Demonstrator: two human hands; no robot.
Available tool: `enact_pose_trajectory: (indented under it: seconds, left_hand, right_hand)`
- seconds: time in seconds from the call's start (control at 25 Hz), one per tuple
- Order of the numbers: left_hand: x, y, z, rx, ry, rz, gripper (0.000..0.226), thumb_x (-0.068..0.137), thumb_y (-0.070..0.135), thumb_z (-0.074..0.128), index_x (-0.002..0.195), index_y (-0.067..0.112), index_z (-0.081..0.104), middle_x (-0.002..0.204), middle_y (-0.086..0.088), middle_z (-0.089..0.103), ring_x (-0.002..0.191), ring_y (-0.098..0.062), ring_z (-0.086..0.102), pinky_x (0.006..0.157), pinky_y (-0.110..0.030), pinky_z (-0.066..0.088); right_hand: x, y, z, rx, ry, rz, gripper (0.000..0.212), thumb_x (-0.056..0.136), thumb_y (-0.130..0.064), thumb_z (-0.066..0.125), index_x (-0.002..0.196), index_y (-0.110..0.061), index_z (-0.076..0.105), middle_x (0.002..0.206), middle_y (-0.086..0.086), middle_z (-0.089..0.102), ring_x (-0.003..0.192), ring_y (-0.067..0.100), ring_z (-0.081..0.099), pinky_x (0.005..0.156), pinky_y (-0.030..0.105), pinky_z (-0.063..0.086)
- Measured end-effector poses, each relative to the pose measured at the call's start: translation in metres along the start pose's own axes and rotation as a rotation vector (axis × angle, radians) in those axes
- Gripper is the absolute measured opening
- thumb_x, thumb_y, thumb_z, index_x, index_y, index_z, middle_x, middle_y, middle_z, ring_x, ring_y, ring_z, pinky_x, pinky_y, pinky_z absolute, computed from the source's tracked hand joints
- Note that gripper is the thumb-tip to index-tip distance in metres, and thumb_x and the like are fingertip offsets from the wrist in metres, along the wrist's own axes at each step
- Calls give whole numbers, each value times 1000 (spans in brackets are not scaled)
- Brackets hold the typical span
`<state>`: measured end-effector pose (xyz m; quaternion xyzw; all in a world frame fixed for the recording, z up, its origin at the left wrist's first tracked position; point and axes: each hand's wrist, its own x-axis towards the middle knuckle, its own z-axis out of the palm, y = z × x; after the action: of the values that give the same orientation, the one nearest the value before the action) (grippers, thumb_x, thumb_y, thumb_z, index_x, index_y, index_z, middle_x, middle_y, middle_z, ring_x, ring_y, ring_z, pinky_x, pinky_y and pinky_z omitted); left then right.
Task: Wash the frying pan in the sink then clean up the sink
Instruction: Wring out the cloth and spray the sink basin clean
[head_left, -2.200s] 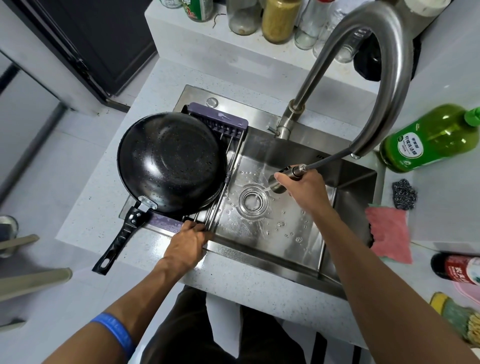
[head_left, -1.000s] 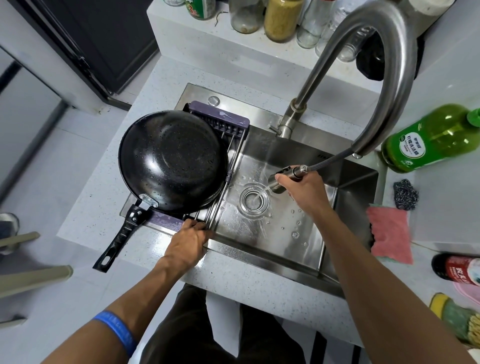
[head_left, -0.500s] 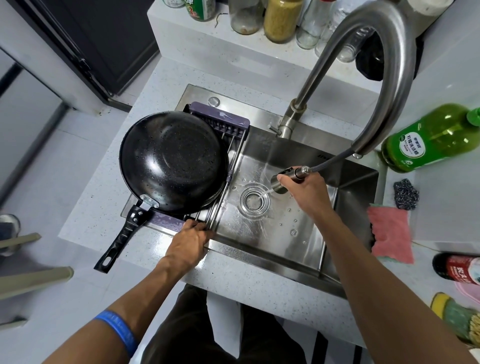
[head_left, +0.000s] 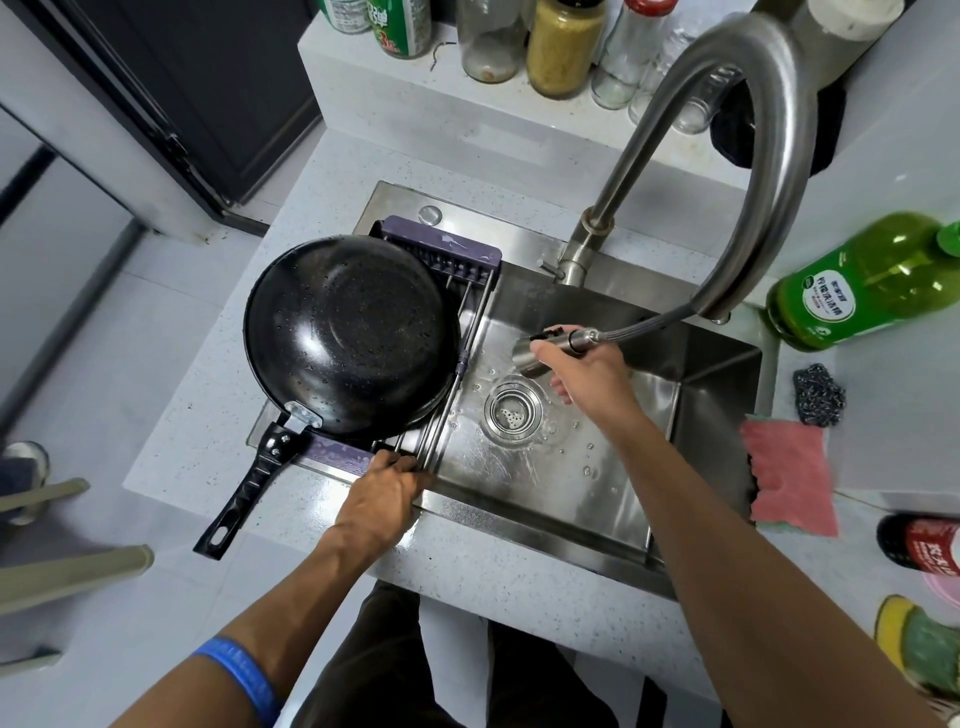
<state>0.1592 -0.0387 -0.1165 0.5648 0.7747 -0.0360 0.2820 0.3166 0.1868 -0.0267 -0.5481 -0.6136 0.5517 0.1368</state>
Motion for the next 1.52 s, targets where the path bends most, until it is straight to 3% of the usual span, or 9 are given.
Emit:
enact_pose_trajectory:
  seconds: [0.12, 0.32, 0.6, 0.76, 0.84, 1.04, 1.2, 1.32, 1.52]
  left_hand:
    - [-1, 0, 0, -15, 0, -8, 28, 95, 30, 53, 120, 33, 65, 129, 10, 58, 120, -16, 38, 93, -25, 46]
    - [-1, 2, -2, 1, 1, 11, 33, 93, 25, 57, 124, 36, 61, 131, 9, 57, 120, -18, 40, 94, -24, 44]
    - [-3, 4, -6, -21, -9, 2, 36, 94, 23, 57, 128, 36, 59, 135, 10, 53, 123, -17, 37, 94, -24, 45]
    - [-2, 4, -7, -41, -10, -18, 37, 93, 25, 59, 127, 38, 59, 135, 11, 53, 124, -15, 37, 94, -24, 45]
    - [-2, 4, -7, -64, -15, -22, 39, 92, 23, 59, 126, 40, 59, 134, 12, 53, 123, -16, 37, 93, -25, 46]
    - [-2, 1, -9, -88, -1, 8, 40, 88, 14, 57, 119, 39, 65, 132, 7, 58, 120, -22, 41, 88, -36, 52]
    - [-1, 2, -8, -69, -6, 23, 39, 88, 17, 56, 119, 38, 66, 130, 1, 60, 119, -26, 44, 90, -38, 51]
    - [2, 1, -6, -74, 4, 39, 36, 86, 23, 50, 114, 37, 68, 123, -1, 64, 115, -27, 48, 90, -38, 49]
    - [-2, 4, -7, -77, 27, 32, 32, 90, 18, 61, 117, 35, 68, 123, 3, 62, 115, -26, 45, 91, -33, 47]
  right_hand:
    - [6, -6, 8, 53, 13, 0, 5, 90, -34, 71, 86, -36, 68, 64, -14, 70, 64, -2, 63, 69, 26, 54]
    - [16, -8, 11, 88, 33, 40, 10, 90, -38, 70, 94, -29, 72, 74, -6, 70, 71, 12, 63, 67, 30, 54]
    - [19, -3, 14, 122, 52, -2, 2, 92, -35, 68, 93, -34, 69, 75, -6, 70, 71, 13, 62, 66, 31, 53]
    - [37, -4, 5, 169, 177, -4, 37, 92, -28, 70, 128, -26, 61, 88, -4, 70, 60, 0, 62, 54, 14, 48]
    - [38, 5, -11, 53, 293, -46, 41, 92, -25, 71, 131, -18, 61, 90, -4, 71, 65, -6, 64, 61, 11, 50]
    - [34, 32, -59, -274, 376, -115, 30, 88, -32, 72, 105, -8, 75, 92, 13, 76, 88, 27, 72, 86, 43, 57]
    - [38, 36, -102, -539, 386, -37, 38, 88, -39, 66, 102, -5, 72, 98, 15, 73, 98, 34, 67, 80, 34, 50]
    - [31, 36, -128, -640, 334, 22, 29, 90, -30, 66, 104, -6, 72, 90, 13, 68, 93, 31, 66, 70, 29, 37]
    - [27, 41, -134, -817, 195, 91, 22, 85, -37, 69, 91, -16, 70, 82, 2, 56, 79, 21, 52, 71, 30, 36]
